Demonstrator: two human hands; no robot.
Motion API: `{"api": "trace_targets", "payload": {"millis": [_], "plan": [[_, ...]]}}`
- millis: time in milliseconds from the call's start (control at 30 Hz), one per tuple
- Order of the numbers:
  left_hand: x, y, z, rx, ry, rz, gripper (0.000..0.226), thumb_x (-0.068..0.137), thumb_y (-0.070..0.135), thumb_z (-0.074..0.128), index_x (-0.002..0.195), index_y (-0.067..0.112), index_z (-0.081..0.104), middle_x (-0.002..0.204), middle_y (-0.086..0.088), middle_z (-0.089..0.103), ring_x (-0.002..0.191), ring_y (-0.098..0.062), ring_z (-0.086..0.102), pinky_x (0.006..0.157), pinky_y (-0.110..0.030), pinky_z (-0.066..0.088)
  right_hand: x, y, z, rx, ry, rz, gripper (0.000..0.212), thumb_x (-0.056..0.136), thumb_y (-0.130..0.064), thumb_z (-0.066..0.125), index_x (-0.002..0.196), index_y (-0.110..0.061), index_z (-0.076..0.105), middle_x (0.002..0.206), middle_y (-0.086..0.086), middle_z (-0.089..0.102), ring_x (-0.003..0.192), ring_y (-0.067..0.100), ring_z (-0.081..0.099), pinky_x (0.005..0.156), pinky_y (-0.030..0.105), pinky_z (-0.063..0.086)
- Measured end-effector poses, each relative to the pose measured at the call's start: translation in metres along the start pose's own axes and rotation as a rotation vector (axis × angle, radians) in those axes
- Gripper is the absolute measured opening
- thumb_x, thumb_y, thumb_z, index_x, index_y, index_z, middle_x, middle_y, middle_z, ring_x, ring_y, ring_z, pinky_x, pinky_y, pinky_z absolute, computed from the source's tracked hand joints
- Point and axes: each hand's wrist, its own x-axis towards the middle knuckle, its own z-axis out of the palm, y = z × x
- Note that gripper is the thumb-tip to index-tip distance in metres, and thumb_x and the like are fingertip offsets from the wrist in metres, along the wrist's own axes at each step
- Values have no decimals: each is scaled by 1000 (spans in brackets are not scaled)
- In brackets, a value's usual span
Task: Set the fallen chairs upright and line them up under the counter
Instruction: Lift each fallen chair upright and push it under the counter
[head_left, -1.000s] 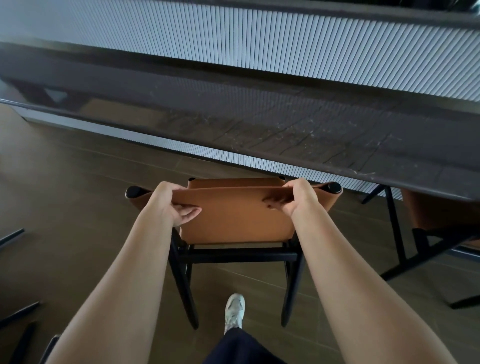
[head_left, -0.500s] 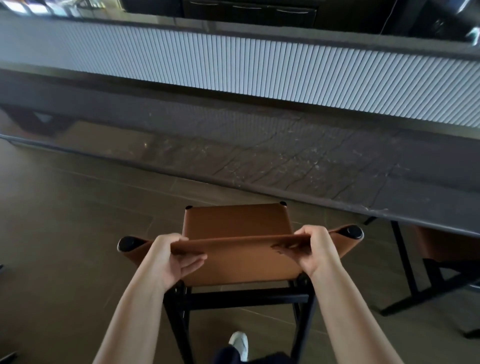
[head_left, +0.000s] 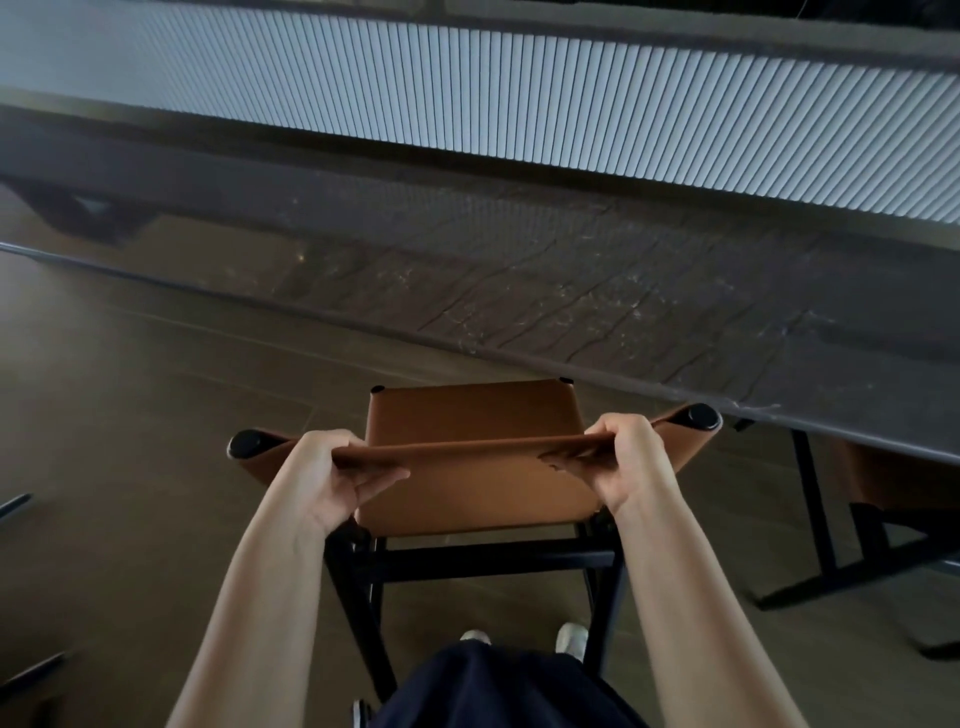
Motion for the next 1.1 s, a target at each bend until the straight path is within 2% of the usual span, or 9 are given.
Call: {"api": "trace_targets", "payload": {"millis": [100,233,367,533,633,833,967,1033,1100], "plan": [[-4,-6,21,-21,-13,13,13,85,-8,39,89,-1,49,108,-26,46,117,-50,53,72,-54,58,7,-19,-11,6,-1,-5,20,77,13,39,91,1,47,95,20,47,80,47,57,51,52,57],[-8,-17,62,-22,-58,22,9,88,-6,40,90,-2,48,109,-28,46,104,-54,58,55,-40,59,13,-48,-40,58,-3,-18,17,77,13,38,81,-2,46,91,20,47,80,47,56,50,54,57],[-12,-31,117,-7,-76,50,18,83,-8,45,100,-2,49,120,-28,46,108,-52,57,56,-39,58,19,-82,-80,121,28,-50,17,81,11,38,87,-4,43,100,21,45,101,51,55,55,58,57],[-11,-53,181,45,-84,50,15,85,-10,46,90,3,51,96,-20,53,90,-42,65,54,-40,58,21,-114,-123,178,79,-69,13,84,9,40,92,0,44,130,36,44,113,56,52,62,56,59],[-6,-70,213,57,-122,35,16,85,-11,46,92,4,50,95,-17,50,94,-42,63,54,-41,58,27,-133,-149,205,117,-122,9,85,6,39,87,0,45,112,31,47,110,56,53,61,55,56],[4,-107,280,102,-245,-19,17,83,-12,45,92,0,52,108,-20,46,112,-51,56,58,-42,59,42,-178,-204,160,219,-251,9,82,0,46,75,-5,48,86,14,50,77,37,59,61,49,61],[14,-137,311,122,-282,-69,16,85,-12,45,81,1,51,83,-11,45,87,-42,61,66,-49,60,56,-196,-234,178,281,-270,11,82,1,44,79,-9,46,90,11,46,80,33,56,66,47,59],[19,-150,324,142,-301,-88,16,86,-12,46,80,2,51,84,-11,45,78,-37,62,67,-49,60,63,-203,-248,166,310,-265,10,80,1,45,81,-9,47,94,14,48,87,37,56,79,54,57],[25,-153,337,144,-306,-85,14,86,-12,47,83,1,52,89,-13,47,83,-41,63,67,-48,60,69,-212,-250,136,307,-265,9,79,1,44,80,-8,46,94,16,48,86,38,56,78,55,58]]}}
